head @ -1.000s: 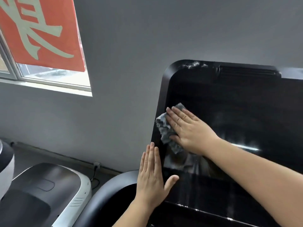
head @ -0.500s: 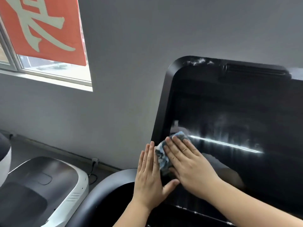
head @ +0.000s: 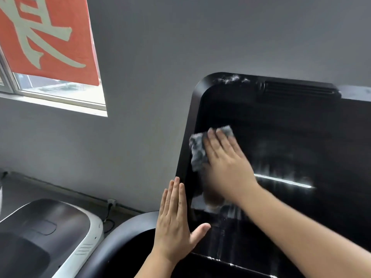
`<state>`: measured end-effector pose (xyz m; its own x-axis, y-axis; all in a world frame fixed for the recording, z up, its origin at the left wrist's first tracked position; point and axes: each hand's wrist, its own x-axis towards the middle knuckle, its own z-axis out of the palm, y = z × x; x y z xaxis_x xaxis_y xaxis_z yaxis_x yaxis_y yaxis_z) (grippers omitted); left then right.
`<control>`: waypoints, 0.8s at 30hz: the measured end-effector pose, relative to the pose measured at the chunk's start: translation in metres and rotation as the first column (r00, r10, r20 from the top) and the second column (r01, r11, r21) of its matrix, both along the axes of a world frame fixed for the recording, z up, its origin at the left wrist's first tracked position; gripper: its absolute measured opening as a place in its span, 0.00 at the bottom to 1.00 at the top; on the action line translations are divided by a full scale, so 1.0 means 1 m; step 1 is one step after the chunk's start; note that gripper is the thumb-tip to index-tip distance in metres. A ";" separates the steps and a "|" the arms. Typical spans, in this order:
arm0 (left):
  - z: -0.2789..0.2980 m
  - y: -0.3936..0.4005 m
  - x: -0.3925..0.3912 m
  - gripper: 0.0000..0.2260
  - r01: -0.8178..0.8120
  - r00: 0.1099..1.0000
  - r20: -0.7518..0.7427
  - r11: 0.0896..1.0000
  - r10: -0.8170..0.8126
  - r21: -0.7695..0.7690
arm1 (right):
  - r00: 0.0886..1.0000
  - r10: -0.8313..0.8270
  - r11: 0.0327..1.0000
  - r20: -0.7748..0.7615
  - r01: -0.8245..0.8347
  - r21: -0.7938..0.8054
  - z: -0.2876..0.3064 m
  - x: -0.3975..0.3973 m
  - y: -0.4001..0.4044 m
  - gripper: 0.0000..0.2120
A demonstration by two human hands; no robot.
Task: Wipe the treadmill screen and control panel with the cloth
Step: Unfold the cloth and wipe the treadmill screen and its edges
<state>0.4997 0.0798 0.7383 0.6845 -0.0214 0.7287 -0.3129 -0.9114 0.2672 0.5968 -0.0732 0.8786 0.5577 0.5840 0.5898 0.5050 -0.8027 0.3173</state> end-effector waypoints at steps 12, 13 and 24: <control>0.005 -0.001 -0.003 0.46 -0.032 0.999 -0.015 0.999 0.032 0.025 | 0.998 0.021 0.976 -0.062 -0.034 -0.216 0.036 0.024 -0.016 0.33; 0.005 -0.002 -0.003 0.46 -0.036 0.999 -0.020 0.999 0.037 0.024 | 0.997 -0.034 0.984 -0.063 0.023 -0.175 0.055 0.035 -0.009 0.35; 0.003 0.001 -0.001 0.49 0.065 0.998 0.004 0.995 -0.065 -0.072 | 0.997 0.054 0.984 -0.060 -0.063 -0.167 -0.114 -0.094 -0.031 0.33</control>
